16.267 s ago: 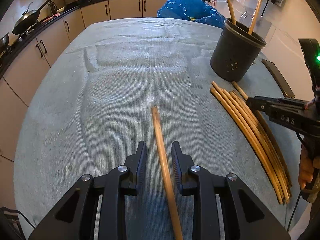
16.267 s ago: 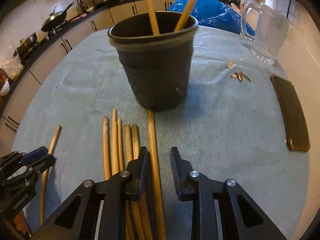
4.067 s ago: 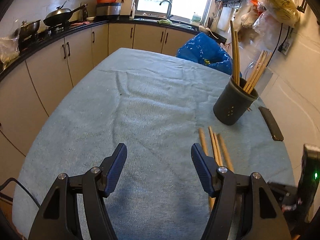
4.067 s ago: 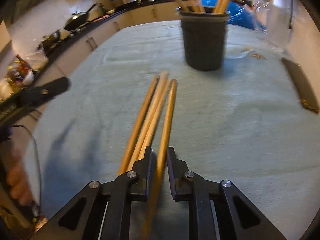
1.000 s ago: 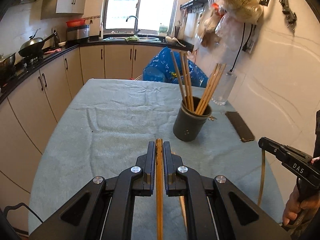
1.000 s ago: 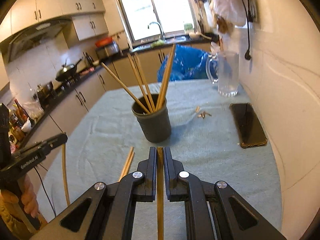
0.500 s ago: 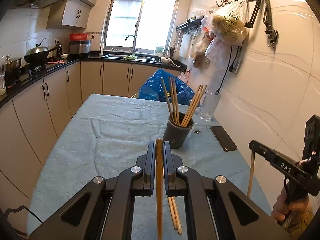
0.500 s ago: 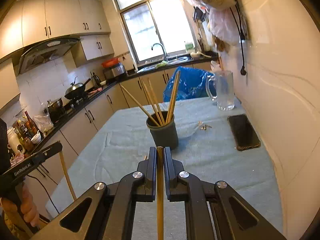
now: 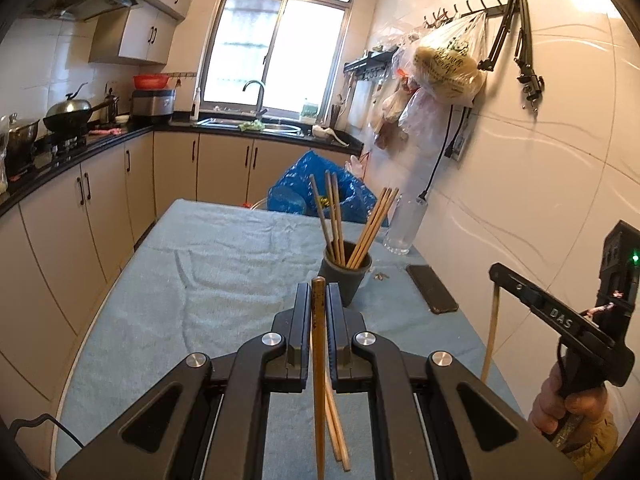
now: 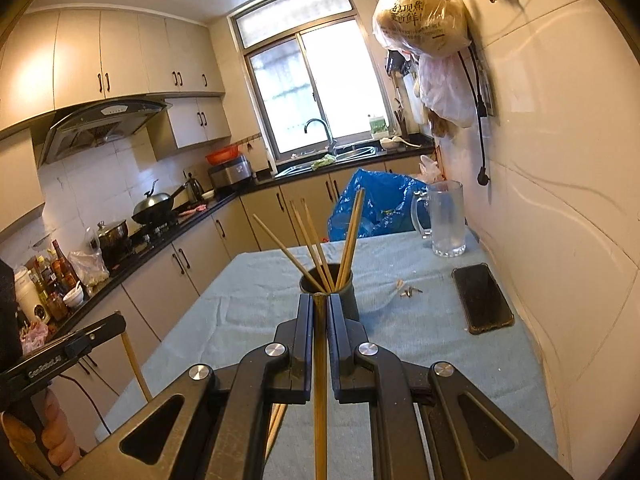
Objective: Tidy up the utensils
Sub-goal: 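Carry both chopsticks up and over the grey holder cup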
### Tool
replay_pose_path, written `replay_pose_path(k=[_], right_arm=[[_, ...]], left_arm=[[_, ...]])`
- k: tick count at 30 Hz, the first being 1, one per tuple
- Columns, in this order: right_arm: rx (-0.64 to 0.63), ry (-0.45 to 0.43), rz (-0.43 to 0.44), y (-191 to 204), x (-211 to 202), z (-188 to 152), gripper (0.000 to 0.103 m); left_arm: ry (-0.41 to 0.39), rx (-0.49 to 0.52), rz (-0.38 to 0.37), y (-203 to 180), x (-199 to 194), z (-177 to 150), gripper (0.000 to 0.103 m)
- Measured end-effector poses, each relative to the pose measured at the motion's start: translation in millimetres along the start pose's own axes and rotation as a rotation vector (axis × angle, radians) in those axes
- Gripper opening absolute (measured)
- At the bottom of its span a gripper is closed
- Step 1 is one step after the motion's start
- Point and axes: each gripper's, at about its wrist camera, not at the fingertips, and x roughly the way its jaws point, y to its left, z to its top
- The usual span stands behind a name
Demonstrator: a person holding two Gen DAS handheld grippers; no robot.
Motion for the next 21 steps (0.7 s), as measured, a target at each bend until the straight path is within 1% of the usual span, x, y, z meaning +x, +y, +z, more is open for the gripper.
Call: replay_pose_path(k=[4,8,11,14,16,18,21], right_arm=[[0.005,-0.026,0.004,1.2,10.8,16.5,0.007],[0.026,-0.079,0.010,1.0,23.2,41.1,0.007],[0.045,-0.123,0.013,0.9,35.3,60.5,0.007],[0.058,-0.166,0.011,2.1,55.7,85.3,0.007],[0.057,-0.190,0.005,5.2,68.2,99.5,0.007],[0.049,-0.219,-0.006,7.7,82.2,114.4,0.007],[0.030,-0.261,-0.030,11.6,105.6,133.9,0.007]], left_arm=[[-0.019,0.031,-0.021,-10.4,4.9,20.9,0.006],[-0.054,0.038,-0.043,-16.1,14.3,49.6,0.006],[-0.087,0.050,-0.029,-20.9,30.8,75.5,0.006],[-0.121,0.056,-0.021,-24.7,47.0,97.7,0.006],[-0.157,0.061,-0.008,-28.4,61.1,115.3,0.006],[-0.187,0.050,-0.006,-30.4,77.0,132.2,0.006],[-0.205,-0.003,-0.028,-29.1,101.3,151.6,0.006]])
